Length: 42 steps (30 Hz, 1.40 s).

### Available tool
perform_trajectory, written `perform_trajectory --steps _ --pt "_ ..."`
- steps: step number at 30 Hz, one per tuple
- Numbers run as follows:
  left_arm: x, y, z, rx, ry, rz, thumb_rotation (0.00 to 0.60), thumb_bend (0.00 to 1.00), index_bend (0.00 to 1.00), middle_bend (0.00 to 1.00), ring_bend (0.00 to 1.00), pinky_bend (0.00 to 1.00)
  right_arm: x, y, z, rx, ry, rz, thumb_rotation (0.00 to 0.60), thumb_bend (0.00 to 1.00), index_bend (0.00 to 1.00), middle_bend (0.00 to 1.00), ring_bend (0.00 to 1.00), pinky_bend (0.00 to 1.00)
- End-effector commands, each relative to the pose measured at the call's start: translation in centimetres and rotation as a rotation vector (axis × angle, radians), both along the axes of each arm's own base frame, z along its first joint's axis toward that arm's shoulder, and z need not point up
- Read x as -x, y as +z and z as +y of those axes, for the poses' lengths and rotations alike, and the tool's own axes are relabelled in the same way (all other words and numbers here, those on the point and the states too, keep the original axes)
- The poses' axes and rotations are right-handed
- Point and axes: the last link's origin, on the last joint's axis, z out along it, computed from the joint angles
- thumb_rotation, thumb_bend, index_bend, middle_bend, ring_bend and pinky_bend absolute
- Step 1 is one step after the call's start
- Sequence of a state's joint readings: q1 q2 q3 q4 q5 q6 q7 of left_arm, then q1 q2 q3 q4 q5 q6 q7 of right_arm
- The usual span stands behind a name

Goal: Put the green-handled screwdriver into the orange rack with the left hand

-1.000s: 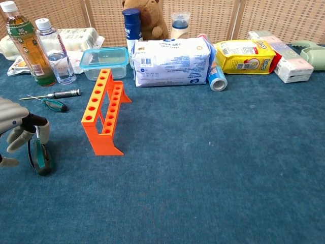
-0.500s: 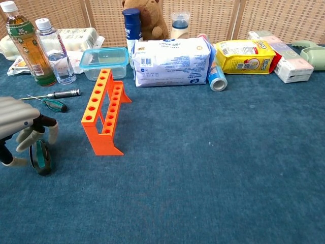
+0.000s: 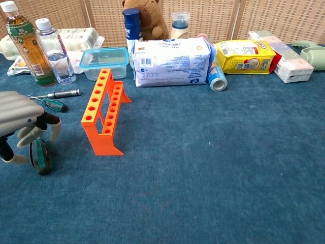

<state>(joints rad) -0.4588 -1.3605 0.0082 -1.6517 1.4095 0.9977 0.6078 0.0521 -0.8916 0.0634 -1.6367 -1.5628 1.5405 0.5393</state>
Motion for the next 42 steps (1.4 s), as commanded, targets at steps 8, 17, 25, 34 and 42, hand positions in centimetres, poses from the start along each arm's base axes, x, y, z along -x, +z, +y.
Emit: perform_trajectory --steps 8,17,25,34,42 --pt "-0.6 -0.6 0.2 0.007 -0.012 0.047 0.6 0.13 0.45 0.78 0.72 0.77 0.1 0.1 0.0 0.0 -0.001 -0.004 0.6 0.06 0.16 0.02 0.0 0.0" --pt "-0.5 -0.7 0.3 -0.009 -0.019 0.074 0.6 0.12 0.48 0.95 0.83 0.86 0.0 0.1 0.0 0.0 0.002 -0.005 0.6 0.06 0.16 0.02 0.0 0.0" --pt "-0.6 -1.3 0.2 0.006 -0.022 0.086 0.6 0.12 0.49 0.95 0.83 0.86 0.0 0.1 0.0 -0.002 0.001 -0.004 0.6 0.06 0.16 0.03 0.0 0.0" --pt "-0.6 -1.5 -0.2 0.014 -0.023 0.099 0.6 0.12 0.49 0.95 0.83 0.86 0.0 0.1 0.0 -0.002 0.003 -0.006 0.6 0.06 0.16 0.03 0.0 0.0" --pt "-0.5 -2.1 -0.1 0.021 -0.013 0.109 0.6 0.12 0.49 0.95 0.83 0.86 0.1 0.1 0.0 -0.002 0.001 -0.007 0.6 0.06 0.16 0.03 0.0 0.0"
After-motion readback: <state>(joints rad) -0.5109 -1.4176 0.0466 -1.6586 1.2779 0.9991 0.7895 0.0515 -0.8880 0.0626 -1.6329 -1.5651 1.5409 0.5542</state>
